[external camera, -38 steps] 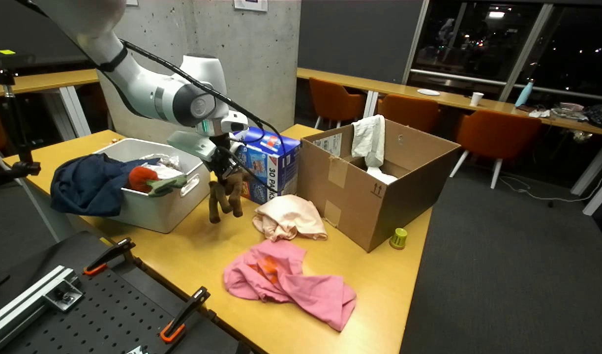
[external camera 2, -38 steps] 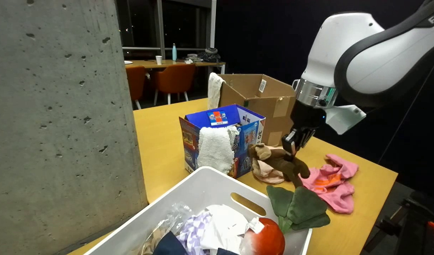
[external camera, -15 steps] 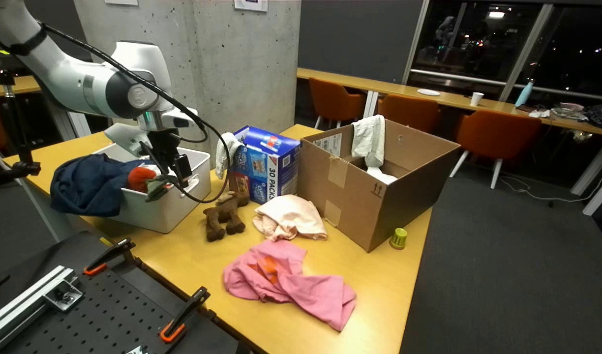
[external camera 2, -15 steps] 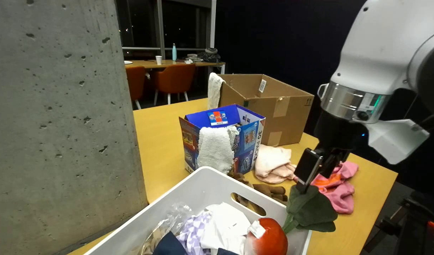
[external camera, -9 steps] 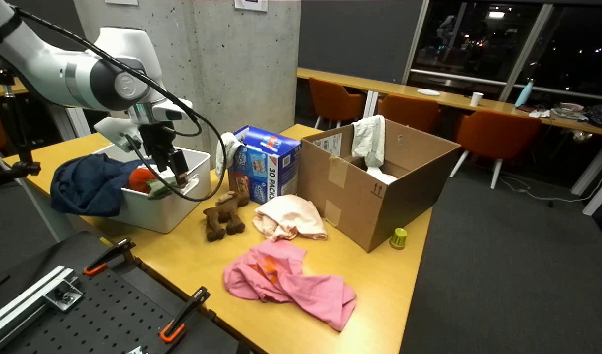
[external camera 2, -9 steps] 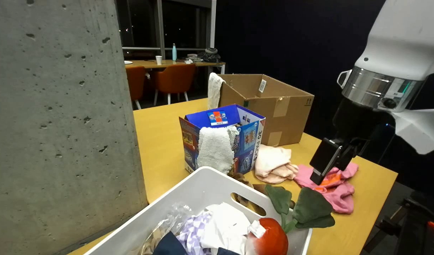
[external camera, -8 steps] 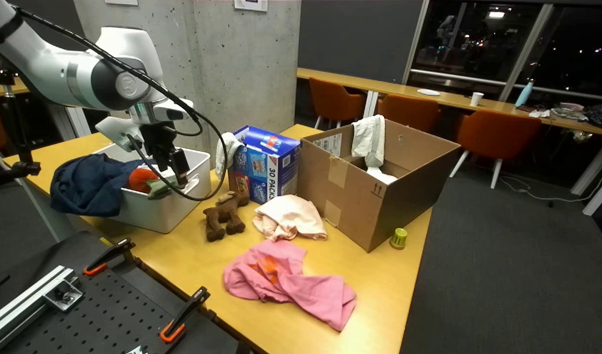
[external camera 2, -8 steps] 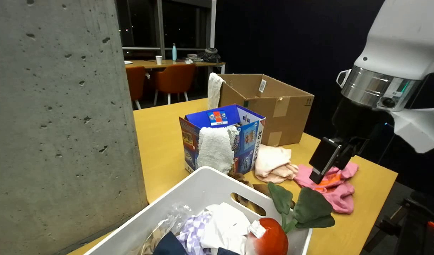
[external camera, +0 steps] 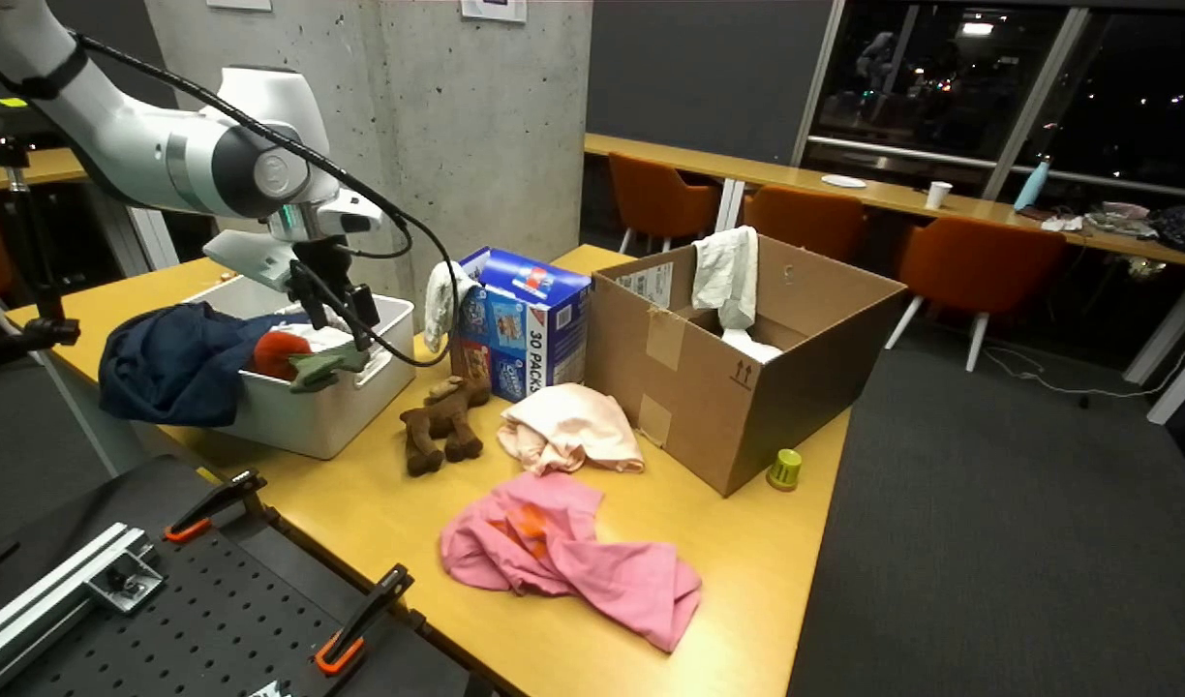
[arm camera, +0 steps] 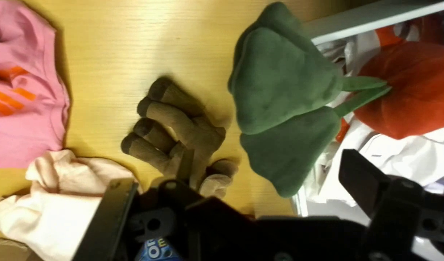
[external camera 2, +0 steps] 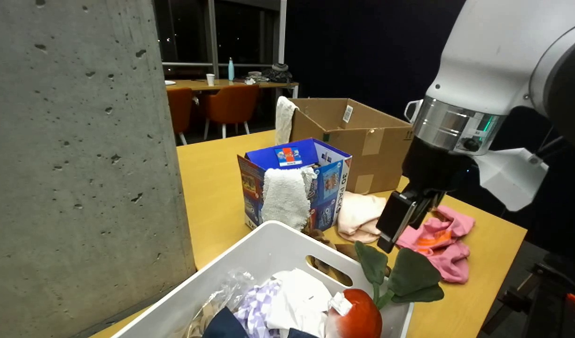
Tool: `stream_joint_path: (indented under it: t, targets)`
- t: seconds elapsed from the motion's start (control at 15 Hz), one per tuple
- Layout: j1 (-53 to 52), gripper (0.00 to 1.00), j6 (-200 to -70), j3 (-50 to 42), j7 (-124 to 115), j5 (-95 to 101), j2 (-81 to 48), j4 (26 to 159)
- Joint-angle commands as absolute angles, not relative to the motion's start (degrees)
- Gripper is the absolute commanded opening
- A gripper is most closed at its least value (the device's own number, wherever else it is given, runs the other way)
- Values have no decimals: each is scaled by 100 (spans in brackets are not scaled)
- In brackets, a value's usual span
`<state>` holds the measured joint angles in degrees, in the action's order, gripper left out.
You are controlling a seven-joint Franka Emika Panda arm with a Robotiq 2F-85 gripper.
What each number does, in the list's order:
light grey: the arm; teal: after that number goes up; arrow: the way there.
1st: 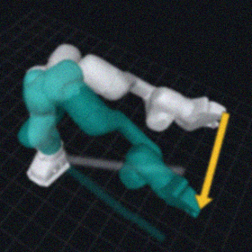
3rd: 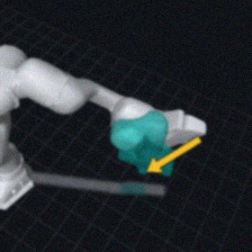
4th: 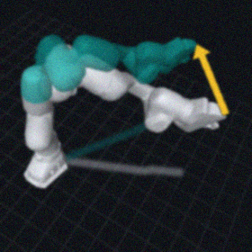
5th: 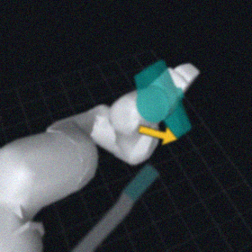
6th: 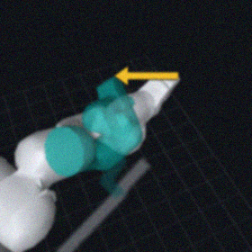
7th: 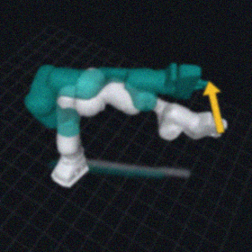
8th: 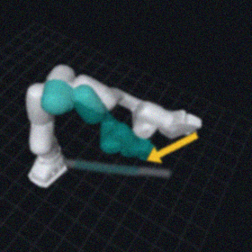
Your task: Remove the pink and peach shirts, the moose toy and the turnip plushie out of the basket
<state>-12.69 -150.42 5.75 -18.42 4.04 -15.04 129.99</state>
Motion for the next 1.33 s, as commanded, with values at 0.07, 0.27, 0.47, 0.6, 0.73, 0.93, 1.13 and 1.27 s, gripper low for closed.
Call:
stream_joint_path:
  t: [0.07,0.27,0.47,0.6,0.73,0.93,1.13,1.27]
  targets:
    - [-1312,100,-15002,875,-1453,64,-1820,12827]
    - [-1345,100,-14953,979,-1353,-34,-1909,12810]
    - [-1360,100,-14852,1025,-1265,-116,-2001,12718]
    - [-1354,100,-14834,1045,-1219,-157,-2017,12707]
    - [-1368,100,-14707,1038,-1133,-119,-2104,12553]
    - [-1502,100,-14300,957,-1132,134,-2335,12084]
    - [-1603,100,-14087,991,-1055,248,-2466,11737]
    - [-1661,100,-13986,1020,-973,253,-2596,11516]
